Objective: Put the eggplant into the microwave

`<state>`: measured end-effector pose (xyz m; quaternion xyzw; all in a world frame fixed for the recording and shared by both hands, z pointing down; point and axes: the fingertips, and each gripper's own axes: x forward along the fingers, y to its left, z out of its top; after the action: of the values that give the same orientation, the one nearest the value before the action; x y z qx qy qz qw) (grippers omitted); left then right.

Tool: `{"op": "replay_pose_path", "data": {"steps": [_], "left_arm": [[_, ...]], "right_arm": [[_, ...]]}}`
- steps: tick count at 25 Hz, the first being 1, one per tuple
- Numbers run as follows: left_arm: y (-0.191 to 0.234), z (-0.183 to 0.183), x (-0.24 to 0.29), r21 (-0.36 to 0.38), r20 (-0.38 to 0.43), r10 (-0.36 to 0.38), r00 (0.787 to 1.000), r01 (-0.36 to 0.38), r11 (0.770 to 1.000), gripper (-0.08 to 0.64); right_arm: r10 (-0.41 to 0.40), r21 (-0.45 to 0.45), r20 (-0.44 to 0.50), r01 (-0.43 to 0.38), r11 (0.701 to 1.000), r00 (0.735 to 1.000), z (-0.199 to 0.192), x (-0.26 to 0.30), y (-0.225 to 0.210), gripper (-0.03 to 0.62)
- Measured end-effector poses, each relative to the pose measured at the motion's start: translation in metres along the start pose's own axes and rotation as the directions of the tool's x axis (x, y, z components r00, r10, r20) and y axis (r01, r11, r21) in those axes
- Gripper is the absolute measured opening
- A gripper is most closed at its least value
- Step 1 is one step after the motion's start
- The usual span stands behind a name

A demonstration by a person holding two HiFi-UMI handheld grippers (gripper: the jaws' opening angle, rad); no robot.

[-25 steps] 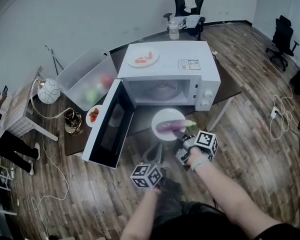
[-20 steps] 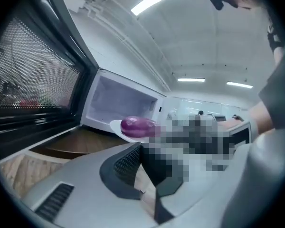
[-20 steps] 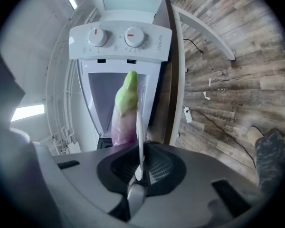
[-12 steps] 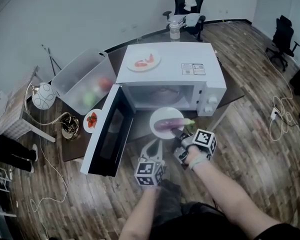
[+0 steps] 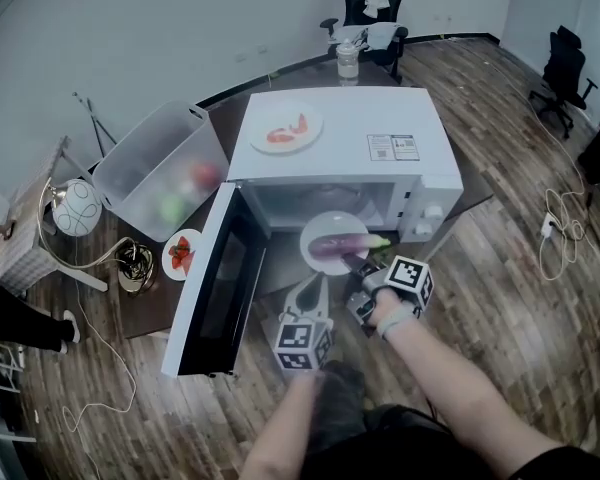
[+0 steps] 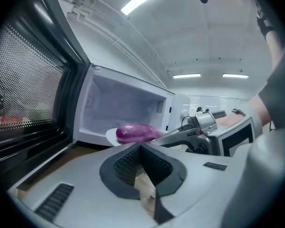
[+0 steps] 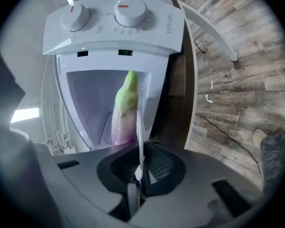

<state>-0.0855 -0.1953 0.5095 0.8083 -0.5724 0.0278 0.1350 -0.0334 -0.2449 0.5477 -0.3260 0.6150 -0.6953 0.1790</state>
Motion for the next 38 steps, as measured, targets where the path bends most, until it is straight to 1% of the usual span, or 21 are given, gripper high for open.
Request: {"op": "replay_pose_path", "data": {"steps": [6, 16, 24, 30, 38], "left_arm": [[0.013, 0.000, 0.013, -0.010, -0.013, -0.008, 1.000, 0.007, 1.000, 0.000], [0.026, 0.004, 0.031, -0.006, -0.019, -0.026, 0.999, 0.026, 1.000, 0.000], [0.030, 0.007, 0.044, -0.001, -0.011, -0.035, 0.999, 0.035, 0.999, -0.001], [0.036, 0.008, 0.048, -0.023, -0.015, -0.034, 0.999, 0.034, 0.999, 0.000], [0.035, 0.007, 0.058, -0.020, -0.019, -0.058, 0.998, 0.058, 0.998, -0.001]], "right_arm": [[-0.014, -0.006, 0.011, 0.015, 1.000, 1.000, 0.006, 0.019, 0.001, 0.018], [-0.019, -0.002, 0.042, 0.019, 1.000, 0.999, 0.017, 0.042, 0.010, 0.018], [-0.026, 0.010, 0.062, 0.025, 1.000, 0.998, 0.027, 0.057, 0.013, 0.018], [-0.034, 0.024, 0.077, 0.032, 0.999, 0.996, 0.032, 0.063, 0.015, 0.020], [-0.037, 0.028, 0.093, 0.034, 0.999, 0.995, 0.038, 0.069, 0.017, 0.020]]}}
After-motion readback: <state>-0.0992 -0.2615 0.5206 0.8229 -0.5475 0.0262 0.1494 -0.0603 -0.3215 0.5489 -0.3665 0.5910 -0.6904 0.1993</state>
